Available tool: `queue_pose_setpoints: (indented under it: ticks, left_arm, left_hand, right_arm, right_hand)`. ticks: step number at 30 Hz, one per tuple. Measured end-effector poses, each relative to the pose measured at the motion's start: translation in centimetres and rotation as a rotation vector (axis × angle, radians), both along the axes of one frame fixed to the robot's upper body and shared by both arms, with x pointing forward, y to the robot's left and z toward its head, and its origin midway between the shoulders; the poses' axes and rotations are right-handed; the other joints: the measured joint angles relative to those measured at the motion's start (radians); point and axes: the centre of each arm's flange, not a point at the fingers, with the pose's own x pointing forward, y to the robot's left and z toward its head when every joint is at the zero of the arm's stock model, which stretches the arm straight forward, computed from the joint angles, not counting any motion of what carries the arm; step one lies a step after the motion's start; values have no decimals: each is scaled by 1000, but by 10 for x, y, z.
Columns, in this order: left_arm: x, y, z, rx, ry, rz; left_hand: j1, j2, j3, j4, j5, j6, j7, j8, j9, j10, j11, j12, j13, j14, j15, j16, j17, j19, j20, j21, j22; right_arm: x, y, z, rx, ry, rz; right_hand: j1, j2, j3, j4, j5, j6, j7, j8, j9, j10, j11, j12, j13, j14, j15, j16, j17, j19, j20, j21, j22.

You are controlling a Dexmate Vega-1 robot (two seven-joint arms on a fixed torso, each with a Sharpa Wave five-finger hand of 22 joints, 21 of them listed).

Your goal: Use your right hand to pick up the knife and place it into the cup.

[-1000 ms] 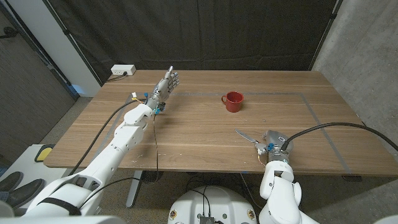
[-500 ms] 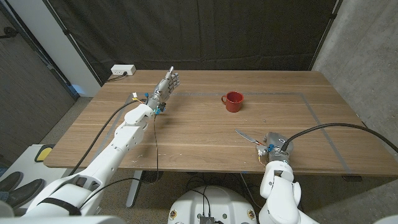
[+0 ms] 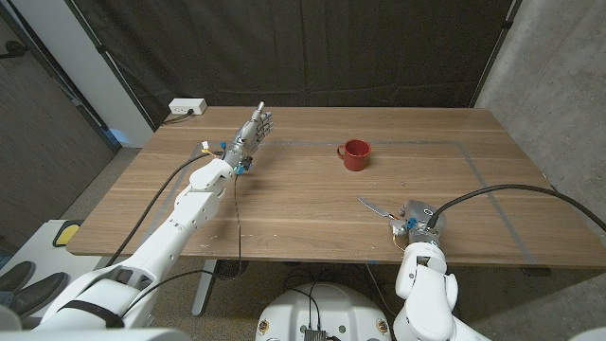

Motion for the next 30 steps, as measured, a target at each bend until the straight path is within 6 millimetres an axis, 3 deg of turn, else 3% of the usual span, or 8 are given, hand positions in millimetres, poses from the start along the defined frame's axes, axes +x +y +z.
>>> queue_pose_setpoints:
  ticks: [11,20,25,30]
  left_arm:
    - [3,1,1,-3,4,-4]
    - [4,1,1,-5,8,-6]
    - [4,1,1,-5,8,-6]
    - [5,2,1,-9,8,-6]
  left_hand:
    - [0,0,-4,4,0,0,0,0,0,0,0,0,0,0,0,0,0,-5,5,-8,0]
    - [0,0,-4,4,0,0,0,0,0,0,0,0,0,0,0,0,0,-11,11,-8,0]
    - [0,0,-4,4,-4,0,0,0,0,0,0,0,0,0,0,0,0,-11,11,-8,0]
    - [2,2,-7,1,-4,0,0,0,0,0,0,0,0,0,0,0,0,-15,15,-15,0]
  right_arm:
    - [4,1,-1,-9,13,-1]
    - [9,1,-4,-15,30,0]
    - [10,2,-7,-7,61,8]
    - [19,-2,-4,-39,78,0]
  right_hand:
    - [25,9,0,0,-4,55,-26,15,0,47,-9,15,-1,31,0,0,0,14,-14,0,0]
    - [76,34,10,-10,-4,149,-59,43,10,149,-29,43,-1,110,-7,15,0,39,-40,0,5]
    - [102,41,15,-16,-4,204,-71,64,21,213,-42,59,0,153,-14,15,0,38,-72,0,5]
    - [116,46,23,-17,-7,238,-77,80,36,255,-49,68,2,180,-16,15,-3,46,-79,0,5]
